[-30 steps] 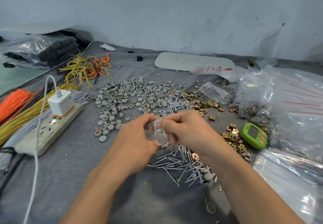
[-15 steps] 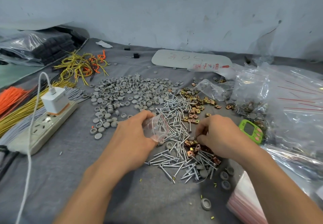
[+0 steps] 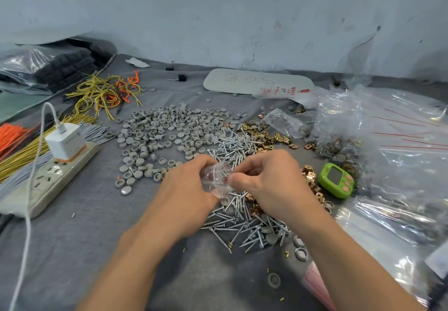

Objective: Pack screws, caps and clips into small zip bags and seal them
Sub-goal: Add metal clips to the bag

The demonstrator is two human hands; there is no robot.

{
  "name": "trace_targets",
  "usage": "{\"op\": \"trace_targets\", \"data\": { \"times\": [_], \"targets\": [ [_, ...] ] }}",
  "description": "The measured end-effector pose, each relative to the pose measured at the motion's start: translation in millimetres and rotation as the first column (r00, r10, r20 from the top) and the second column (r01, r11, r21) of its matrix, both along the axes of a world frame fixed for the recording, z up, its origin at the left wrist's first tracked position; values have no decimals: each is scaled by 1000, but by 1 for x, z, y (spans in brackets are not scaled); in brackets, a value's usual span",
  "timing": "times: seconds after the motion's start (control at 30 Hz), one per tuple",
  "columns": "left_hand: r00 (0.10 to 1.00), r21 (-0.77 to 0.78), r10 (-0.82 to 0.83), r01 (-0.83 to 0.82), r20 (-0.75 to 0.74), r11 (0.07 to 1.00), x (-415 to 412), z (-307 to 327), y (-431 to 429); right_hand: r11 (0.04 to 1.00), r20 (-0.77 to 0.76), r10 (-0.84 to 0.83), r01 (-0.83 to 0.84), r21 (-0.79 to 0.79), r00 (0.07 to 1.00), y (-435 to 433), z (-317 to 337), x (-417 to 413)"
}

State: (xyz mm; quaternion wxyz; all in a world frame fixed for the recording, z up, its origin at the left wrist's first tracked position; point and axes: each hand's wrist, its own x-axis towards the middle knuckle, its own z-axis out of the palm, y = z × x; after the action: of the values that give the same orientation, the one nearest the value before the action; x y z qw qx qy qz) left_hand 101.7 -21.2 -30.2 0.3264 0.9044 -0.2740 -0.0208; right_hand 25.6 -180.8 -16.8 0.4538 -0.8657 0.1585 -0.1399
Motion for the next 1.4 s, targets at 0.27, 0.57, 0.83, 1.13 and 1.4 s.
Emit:
{"op": "trace_targets", "data": {
  "times": [0.27,0.57,0.83,1.13,1.4],
  "targets": [
    [999,-20,-36,35,-3,999,-1,-2,-3,995,-64,101,-101,-2,993,18,-8,15],
    [1000,-24,-19,19,-16,1000,2,-1,4,956,-48,-204,189,-227,978,-34,2,-1],
    [1000,-6,-15,15,-16,1000,2,-1,3,911,-431,-47,-139,-389,901,-38,-5,-9],
    [1000,12,-26,26,-9,1000,3,-3,0,894,-401,-127,-70,-442,907,-38,7,-10],
    [1000,26,-28,28,-13,999,2,-3,-1,906,-280,-193,61,-419,940,-43,-2,-12]
  ]
}}
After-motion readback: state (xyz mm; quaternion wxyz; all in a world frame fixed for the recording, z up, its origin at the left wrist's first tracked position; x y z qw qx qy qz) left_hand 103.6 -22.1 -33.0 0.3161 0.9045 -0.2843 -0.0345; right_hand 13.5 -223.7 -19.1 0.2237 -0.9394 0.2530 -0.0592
